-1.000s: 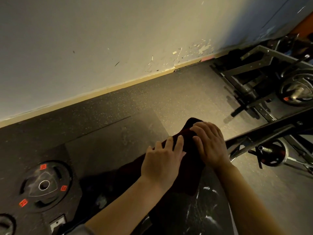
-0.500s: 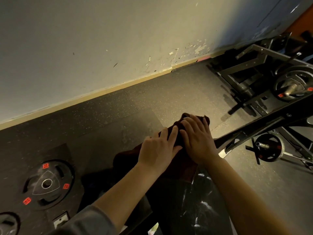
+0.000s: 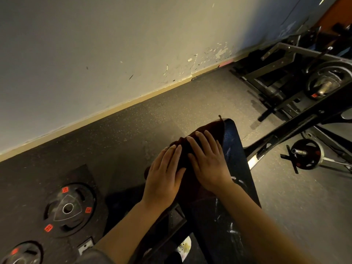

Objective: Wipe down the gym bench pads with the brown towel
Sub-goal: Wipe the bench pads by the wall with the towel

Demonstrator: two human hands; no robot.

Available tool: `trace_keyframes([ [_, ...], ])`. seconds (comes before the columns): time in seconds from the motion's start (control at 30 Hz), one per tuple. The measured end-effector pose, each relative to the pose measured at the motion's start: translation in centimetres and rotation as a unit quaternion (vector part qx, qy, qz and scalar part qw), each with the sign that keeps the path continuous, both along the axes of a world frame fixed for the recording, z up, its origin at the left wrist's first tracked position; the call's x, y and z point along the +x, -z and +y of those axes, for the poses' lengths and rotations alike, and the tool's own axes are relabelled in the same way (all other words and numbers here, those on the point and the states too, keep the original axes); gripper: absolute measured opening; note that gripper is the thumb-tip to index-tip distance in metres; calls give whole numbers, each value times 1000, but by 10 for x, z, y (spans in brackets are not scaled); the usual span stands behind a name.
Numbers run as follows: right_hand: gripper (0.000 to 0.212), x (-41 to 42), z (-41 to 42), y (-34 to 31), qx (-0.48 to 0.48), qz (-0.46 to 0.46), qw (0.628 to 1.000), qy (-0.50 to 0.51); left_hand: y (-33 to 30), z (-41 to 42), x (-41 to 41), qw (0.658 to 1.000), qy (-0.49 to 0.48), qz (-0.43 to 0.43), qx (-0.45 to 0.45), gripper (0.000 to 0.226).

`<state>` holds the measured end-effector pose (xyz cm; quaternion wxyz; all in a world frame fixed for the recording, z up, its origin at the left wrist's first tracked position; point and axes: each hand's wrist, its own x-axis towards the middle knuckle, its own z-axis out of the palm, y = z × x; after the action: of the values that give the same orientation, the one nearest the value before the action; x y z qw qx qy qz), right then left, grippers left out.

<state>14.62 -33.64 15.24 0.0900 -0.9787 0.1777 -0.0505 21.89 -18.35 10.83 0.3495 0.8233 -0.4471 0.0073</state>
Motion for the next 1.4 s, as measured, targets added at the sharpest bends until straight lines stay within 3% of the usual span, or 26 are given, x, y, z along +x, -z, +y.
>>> trace_keyframes([
  [0.13,51,-6,6,3,12,-12,1000,-1,-2,-2,-2,1000,-4,27,-9,53],
  [0.33,60,-7,-9,10,17,22,1000,10,-21,-28,12,995,9,11,102,59],
  [0.5,76,1,-35,5,24,26,998,47,-37,-52,28,986,60,-51,145,59],
  [0.63,70,-2,-49,13,7,14,999,46,-48,-65,33,966,105,-65,226,58],
  [0.9,75,-14,-82,28,29,-15,995,95,-58,-115,27,937,123,-156,288,60],
  [1.03,57,-23,-101,44,43,-127,985,108,-61,-153,22,923,120,-168,326,57],
  [1.17,53,-24,-114,59,42,-238,965,104,-65,-177,23,912,125,-167,353,54],
  [1.4,48,-28,-130,68,67,-298,943,128,-67,-214,23,889,151,-212,377,62],
])
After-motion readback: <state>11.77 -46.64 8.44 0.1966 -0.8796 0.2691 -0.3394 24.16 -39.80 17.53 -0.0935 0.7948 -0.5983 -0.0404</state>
